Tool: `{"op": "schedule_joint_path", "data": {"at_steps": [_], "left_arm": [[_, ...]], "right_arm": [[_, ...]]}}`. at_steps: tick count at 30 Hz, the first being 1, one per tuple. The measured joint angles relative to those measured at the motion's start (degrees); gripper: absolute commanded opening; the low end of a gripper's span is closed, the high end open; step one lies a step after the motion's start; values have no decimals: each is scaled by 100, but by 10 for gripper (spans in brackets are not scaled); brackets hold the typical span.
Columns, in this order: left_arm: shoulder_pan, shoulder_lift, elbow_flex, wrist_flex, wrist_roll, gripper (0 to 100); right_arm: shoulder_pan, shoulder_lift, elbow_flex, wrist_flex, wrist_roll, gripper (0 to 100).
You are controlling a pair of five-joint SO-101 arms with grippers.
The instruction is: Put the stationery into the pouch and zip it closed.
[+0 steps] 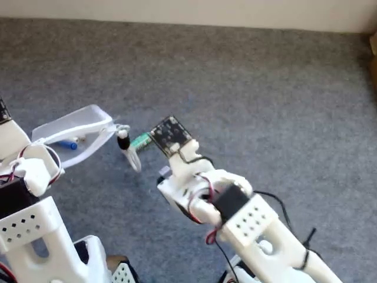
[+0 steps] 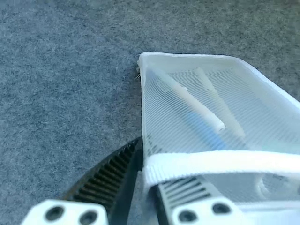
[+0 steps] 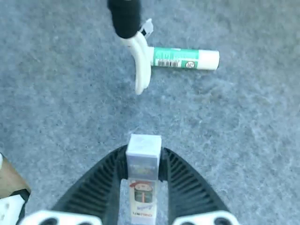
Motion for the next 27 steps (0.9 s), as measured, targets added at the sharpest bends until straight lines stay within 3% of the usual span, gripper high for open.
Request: {"op": "schedule_joint_path", "data": {"at_steps": [6,16,22,27], "left_arm": [[484,0,-747,554,0,5],[985,0,-1363,888,9,5],[985,0,-1363,888,9,5],[985,0,-1363,888,9,5]], "right_arm": [[0,-1231,800,-668,0,5],[-35,-3789,3560,-3525,0,5],[-202,-5213,4018,-3833,0,5],[-712,-5336,4018,-3982,0,5]]}}
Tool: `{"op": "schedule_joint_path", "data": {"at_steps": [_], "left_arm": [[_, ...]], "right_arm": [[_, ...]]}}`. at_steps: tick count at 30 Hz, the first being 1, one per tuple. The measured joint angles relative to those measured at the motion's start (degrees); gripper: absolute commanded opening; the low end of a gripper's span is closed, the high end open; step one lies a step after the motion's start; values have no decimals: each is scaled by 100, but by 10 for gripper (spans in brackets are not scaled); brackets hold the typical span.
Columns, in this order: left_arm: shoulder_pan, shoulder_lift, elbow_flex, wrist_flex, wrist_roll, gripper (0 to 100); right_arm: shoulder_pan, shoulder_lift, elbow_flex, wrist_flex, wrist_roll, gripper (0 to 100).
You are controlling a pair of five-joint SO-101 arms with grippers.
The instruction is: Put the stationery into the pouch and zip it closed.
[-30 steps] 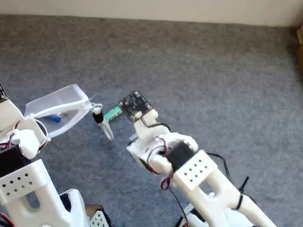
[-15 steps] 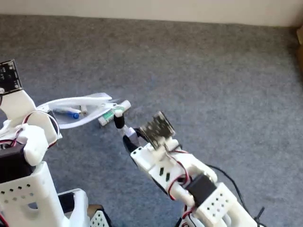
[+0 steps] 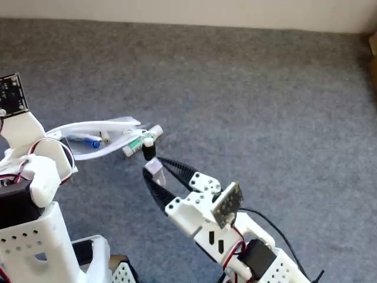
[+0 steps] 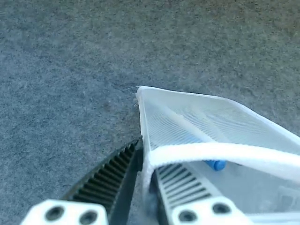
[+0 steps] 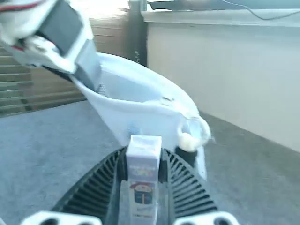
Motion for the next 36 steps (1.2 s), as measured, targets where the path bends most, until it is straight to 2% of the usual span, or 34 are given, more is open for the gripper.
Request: {"op": "schedule_joint_path", "data": {"at_steps": [8,16,22,30,36], "left_arm": [[0,0,0,9,0,5],[0,0,0,9,0,5],[0,0,0,9,0,5],[0,0,0,9,0,5],[0,0,0,9,0,5]], "right_arm": [[-273,0,0,-1380,0,5],[-554,123,-62,-2207,44,5],[-571,1582,-853,-2787,580,5],[-580,3886,-2040,-3587,642,5],[-580,4914,-2347,-3754,659,5]]}}
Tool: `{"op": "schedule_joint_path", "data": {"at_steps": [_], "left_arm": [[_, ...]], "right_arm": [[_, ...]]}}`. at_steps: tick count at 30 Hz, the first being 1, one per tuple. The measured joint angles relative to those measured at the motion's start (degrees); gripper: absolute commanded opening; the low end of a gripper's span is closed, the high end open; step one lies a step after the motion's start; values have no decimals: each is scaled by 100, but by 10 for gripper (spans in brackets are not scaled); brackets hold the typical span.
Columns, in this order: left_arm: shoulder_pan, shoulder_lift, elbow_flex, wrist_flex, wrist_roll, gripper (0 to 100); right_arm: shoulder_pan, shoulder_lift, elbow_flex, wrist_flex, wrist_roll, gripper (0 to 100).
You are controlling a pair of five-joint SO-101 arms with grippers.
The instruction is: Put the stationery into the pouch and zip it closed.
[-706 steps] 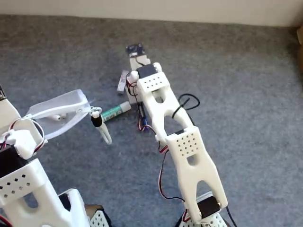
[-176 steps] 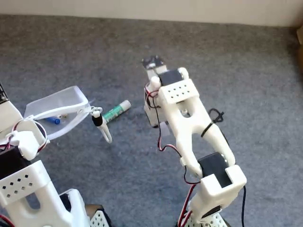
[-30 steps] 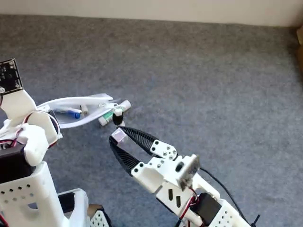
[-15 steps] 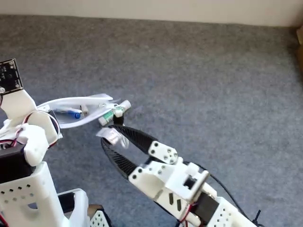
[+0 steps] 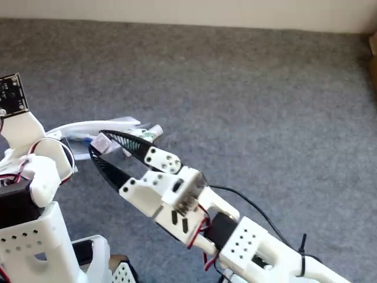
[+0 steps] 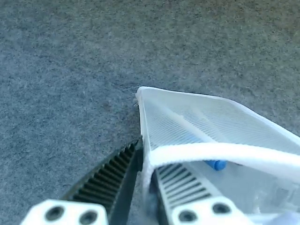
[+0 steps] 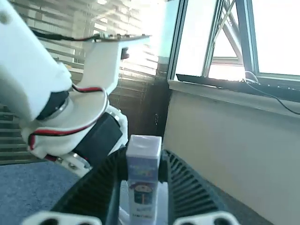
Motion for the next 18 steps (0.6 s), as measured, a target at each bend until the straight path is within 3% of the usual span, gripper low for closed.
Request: {"op": "schedule_joint_path", "data": {"at_steps": [9,18], "left_arm": [[0,0,0,0,0,5],[0,0,0,0,0,5]], "right_arm": [[0,659,-299,-26,1152,5],[26,791,-299,-26,1266,6]]}}
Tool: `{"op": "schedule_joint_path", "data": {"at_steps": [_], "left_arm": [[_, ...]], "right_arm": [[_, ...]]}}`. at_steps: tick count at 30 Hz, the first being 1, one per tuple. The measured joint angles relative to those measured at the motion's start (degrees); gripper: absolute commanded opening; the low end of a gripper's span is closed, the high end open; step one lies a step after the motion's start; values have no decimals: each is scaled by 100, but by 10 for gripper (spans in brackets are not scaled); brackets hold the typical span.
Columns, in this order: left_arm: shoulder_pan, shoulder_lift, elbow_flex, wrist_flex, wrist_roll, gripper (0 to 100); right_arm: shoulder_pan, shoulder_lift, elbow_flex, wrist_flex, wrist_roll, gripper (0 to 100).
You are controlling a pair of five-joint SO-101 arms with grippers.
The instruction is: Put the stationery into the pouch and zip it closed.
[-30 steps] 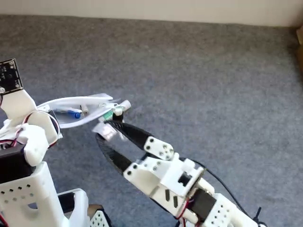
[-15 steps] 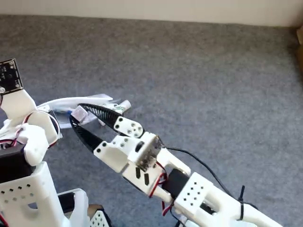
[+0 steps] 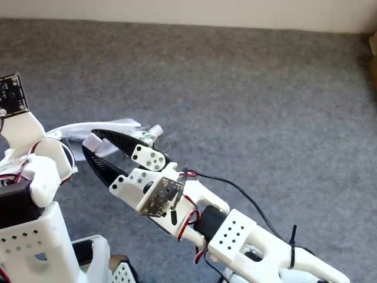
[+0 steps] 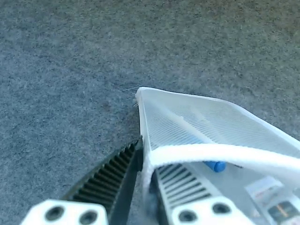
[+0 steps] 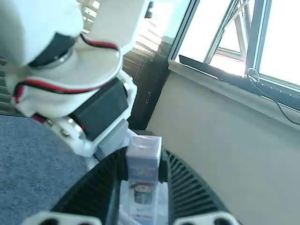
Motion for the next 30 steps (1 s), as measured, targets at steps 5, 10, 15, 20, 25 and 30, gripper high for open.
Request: {"op": "schedule_joint_path", "data": {"at_steps": [5,10,15,20,25,30], "left_arm": [[0,0,220,0,-9,5],[0,0,229,0,-9,5],[0,0,229,0,-9,5],[0,0,229,0,-9,5],[0,0,229,0,-9,5],[0,0,229,0,-9,5]], "right_arm": [[35,0,0,0,18,74],[35,0,0,273,26,211],[44,0,0,607,26,211],[44,0,0,615,26,211],[44,0,0,615,26,198],[44,-35,0,624,26,197]]}}
